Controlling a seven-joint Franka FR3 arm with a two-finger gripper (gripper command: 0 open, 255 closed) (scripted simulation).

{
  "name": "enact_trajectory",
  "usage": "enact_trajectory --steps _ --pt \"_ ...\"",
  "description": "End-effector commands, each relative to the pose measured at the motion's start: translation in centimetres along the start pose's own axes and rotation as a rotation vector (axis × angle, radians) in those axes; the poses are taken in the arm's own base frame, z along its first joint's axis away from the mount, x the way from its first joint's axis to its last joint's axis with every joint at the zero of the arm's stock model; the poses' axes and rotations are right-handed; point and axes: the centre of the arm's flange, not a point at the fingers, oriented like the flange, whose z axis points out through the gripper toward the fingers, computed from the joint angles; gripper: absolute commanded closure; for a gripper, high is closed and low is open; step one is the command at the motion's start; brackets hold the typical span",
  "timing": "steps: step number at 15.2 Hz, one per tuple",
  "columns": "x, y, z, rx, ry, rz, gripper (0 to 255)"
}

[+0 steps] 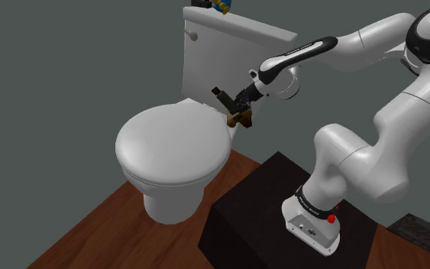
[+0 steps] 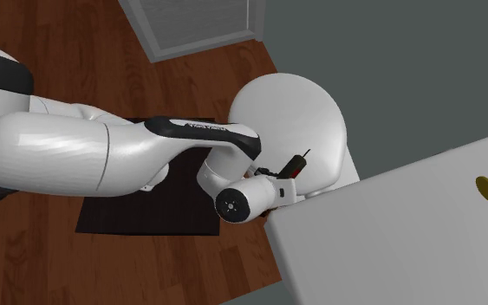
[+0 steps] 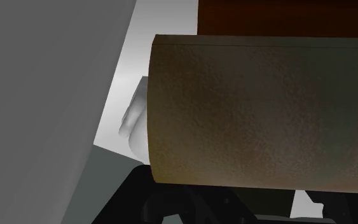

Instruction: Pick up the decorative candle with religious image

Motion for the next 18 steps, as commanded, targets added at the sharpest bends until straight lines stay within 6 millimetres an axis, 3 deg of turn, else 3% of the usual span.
enact_trajectory --steps 1,4,18 --pt "-0.4 0.1 -0.1 -0.001 -0.002 0.009 255" --pt "-0.1 0.1 -0.1 -0.001 -0.002 0.009 255" --pt "4.0 0.6 -6.2 -0.001 -0.002 0.009 255"
